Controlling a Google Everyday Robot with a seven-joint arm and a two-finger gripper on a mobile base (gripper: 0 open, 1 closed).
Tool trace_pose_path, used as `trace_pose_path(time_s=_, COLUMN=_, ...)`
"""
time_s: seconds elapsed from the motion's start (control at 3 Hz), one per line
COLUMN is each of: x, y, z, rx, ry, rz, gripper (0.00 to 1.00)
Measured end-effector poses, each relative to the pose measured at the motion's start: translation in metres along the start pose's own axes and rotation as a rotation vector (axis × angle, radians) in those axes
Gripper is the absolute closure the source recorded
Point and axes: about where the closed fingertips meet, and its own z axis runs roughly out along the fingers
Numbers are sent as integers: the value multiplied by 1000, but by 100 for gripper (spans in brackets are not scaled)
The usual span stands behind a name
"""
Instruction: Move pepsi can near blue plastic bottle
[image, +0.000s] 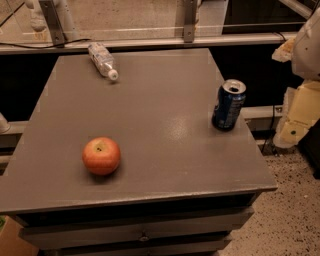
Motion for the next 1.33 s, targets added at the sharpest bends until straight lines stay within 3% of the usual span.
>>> trace_pose_path(time_s=0.33, x=0, y=0, z=0, rx=0, ry=0, rz=0, gripper=0)
trace_pose_path(time_s=0.67, x=-6, y=-10, z=5, rx=6, ry=-86, rz=-3, gripper=0)
trace_pose_path(time_s=1.33, x=6, y=-53, z=43, rx=5, ry=-375, rz=147, gripper=0)
